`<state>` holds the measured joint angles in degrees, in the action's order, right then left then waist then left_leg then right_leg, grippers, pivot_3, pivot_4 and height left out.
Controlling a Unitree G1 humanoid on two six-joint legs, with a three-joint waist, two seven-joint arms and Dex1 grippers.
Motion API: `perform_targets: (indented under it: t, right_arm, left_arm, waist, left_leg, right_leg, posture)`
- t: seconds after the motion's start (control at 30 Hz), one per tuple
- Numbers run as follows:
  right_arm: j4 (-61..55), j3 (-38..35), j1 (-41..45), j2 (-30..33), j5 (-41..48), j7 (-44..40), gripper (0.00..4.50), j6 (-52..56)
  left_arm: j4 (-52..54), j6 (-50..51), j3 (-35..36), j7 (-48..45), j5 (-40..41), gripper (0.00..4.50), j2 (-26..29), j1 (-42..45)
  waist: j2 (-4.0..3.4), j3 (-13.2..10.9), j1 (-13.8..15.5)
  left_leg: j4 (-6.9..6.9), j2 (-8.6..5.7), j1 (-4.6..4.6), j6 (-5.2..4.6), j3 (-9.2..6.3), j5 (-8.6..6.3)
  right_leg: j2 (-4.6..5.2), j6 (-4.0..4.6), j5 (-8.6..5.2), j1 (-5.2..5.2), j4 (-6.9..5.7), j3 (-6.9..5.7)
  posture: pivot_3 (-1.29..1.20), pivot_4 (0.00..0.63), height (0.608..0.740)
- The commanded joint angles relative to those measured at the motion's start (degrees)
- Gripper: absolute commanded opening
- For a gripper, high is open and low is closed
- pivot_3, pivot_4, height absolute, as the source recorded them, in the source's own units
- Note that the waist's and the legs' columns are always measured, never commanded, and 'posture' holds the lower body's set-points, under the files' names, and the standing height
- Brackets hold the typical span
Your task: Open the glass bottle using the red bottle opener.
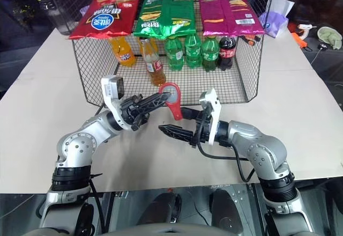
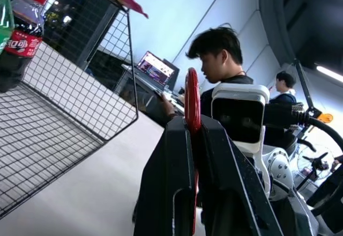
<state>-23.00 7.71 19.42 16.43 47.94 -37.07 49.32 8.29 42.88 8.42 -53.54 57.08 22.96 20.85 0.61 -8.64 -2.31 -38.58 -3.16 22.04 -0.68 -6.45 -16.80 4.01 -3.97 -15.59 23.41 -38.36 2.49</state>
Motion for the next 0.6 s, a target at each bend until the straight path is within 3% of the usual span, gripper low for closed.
perform_targets:
  t: [0.03,0.17,0.2,0.33,0.6]
  right_arm:
    - [-1.1,-0.7,1.2,-1.6,2.5,0.7,3.94,0.4]
    - [-1.1,-1.3,1.3,-2.2,2.8,1.6,2.47,0.5]
    - [-1.1,-1.3,1.3,-2.3,2.8,1.7,1.87,0.5]
    - [-0.9,-1.4,1.3,-2.3,2.6,1.8,0.22,0.3]
    - [1.0,-2.6,2.1,-2.8,1.0,3.0,0.1,-1.7]
  left_arm:
    - [0.1,-1.1,-0.2,-1.0,-0.2,0.0,-0.6,0.1]
    - [-0.6,-2.0,-0.2,-1.9,-1.5,0.0,-0.9,-0.8]
    - [-0.9,-2.3,-0.3,-2.2,-1.8,0.0,-1.0,-0.9]
    - [-1.6,-3.2,-0.3,-2.6,-2.6,0.0,-1.5,-1.1]
    - [-0.3,-5.0,-0.6,-0.9,-3.8,0.0,-3.2,-3.3]
  waist:
    - [0.0,0.0,0.0]
    - [0.0,0.0,0.0]
    - [0.0,0.0,0.0]
    - [0.0,0.0,0.0]
    - [0.0,0.0,0.0]
  left_leg:
    - [0.0,0.0,0.0,0.0,0.0,0.0]
    - [0.0,-0.01,0.01,0.0,0.0,0.0]
    - [0.0,-0.01,0.01,0.0,0.0,0.0]
    - [0.0,-0.01,0.01,0.0,0.0,0.0]
    - [0.01,0.0,0.0,0.0,0.01,0.0]
  right_leg:
    - [0.0,0.0,0.0,0.0,0.0,0.0]
    - [0.01,0.0,0.0,0.01,-0.01,0.0]
    - [0.01,0.0,0.0,0.01,0.0,0.0]
    - [0.0,0.0,0.0,0.01,-0.01,0.0]
    - [0.0,0.0,0.0,0.02,-0.01,0.01]
  posture:
    - [0.0,0.15,0.74]
    - [0.0,0.15,0.74]
    - [0.0,0.15,0.74]
    - [0.0,0.15,0.74]
    - [0.0,0.15,0.74]
